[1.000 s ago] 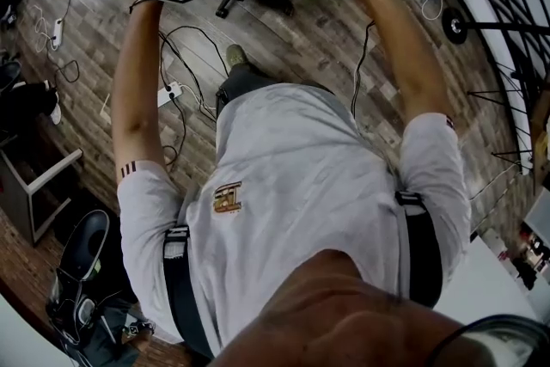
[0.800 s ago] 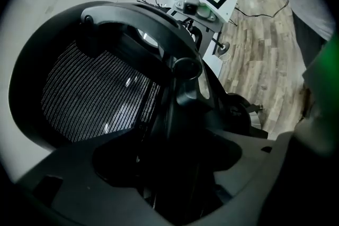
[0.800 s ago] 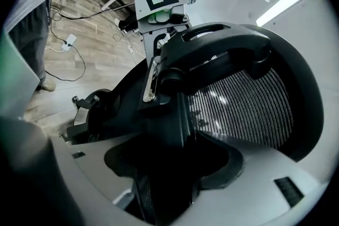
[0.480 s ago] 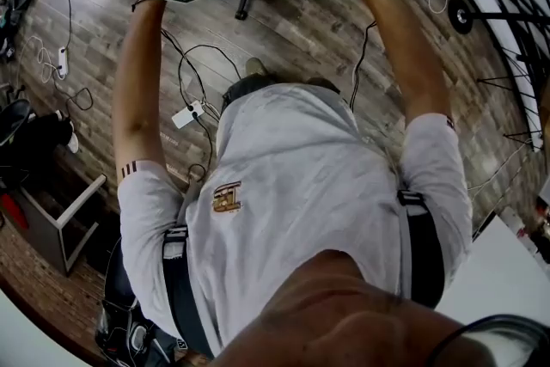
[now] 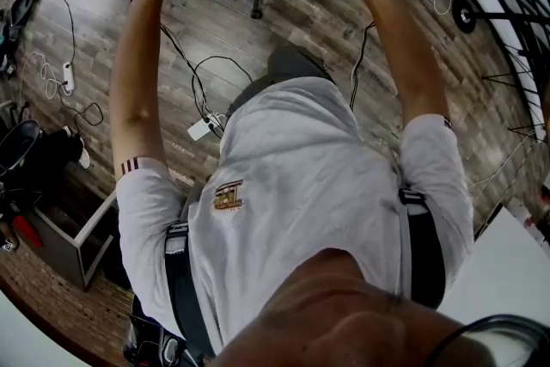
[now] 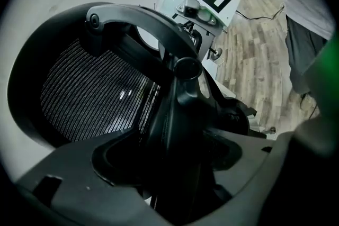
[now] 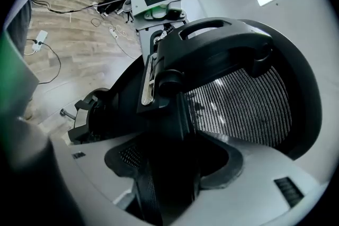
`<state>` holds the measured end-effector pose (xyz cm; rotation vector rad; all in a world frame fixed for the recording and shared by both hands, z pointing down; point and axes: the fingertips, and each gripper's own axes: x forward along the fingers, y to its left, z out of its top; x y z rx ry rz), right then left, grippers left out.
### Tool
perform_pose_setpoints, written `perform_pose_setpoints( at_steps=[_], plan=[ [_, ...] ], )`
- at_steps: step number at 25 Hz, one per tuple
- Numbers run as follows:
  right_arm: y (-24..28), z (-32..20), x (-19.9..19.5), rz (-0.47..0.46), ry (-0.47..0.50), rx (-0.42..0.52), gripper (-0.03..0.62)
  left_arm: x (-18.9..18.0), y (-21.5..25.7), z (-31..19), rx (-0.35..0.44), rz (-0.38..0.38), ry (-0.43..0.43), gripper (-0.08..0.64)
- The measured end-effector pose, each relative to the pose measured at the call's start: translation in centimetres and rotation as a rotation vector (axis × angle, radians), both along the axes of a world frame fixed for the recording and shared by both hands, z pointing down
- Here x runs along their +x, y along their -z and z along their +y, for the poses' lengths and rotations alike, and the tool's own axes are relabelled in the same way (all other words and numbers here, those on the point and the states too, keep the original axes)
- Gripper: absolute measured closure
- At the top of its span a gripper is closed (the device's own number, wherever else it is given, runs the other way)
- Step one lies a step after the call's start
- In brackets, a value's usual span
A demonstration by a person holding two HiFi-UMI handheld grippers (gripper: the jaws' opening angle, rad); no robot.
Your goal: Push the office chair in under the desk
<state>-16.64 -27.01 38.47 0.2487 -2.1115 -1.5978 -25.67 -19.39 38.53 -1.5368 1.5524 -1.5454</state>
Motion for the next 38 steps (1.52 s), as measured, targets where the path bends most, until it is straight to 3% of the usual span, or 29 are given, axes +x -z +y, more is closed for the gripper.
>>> perform_pose_setpoints(
  at_steps=[12, 20, 32, 38],
  plan=[
    [-0.2, -0.6, -14.1, -0.074, -0.093, 0.014, 0.331, -14.8, -0.2, -1.7, 0.038, 0.016, -0.132, 0.213],
    [-0.3, -1.5, -25.5, -0.058, -0.203, 0.023, 0.331, -26.8, -0.2, -3.5, 0.061, 0.010, -0.217, 0.213],
    [0.5, -4.4, -37.4, -0.031, -0.338, 0.007, 0.331, -39.3, 0.5, -7.7, 0.050, 0.022, -0.318, 0.213],
    [1.2, -5.3, -45.5, -0.038, -0.423, 0.013, 0.331, -47.7, 1.2, -9.6, 0.057, 0.029, -0.403, 0.213]
  ],
)
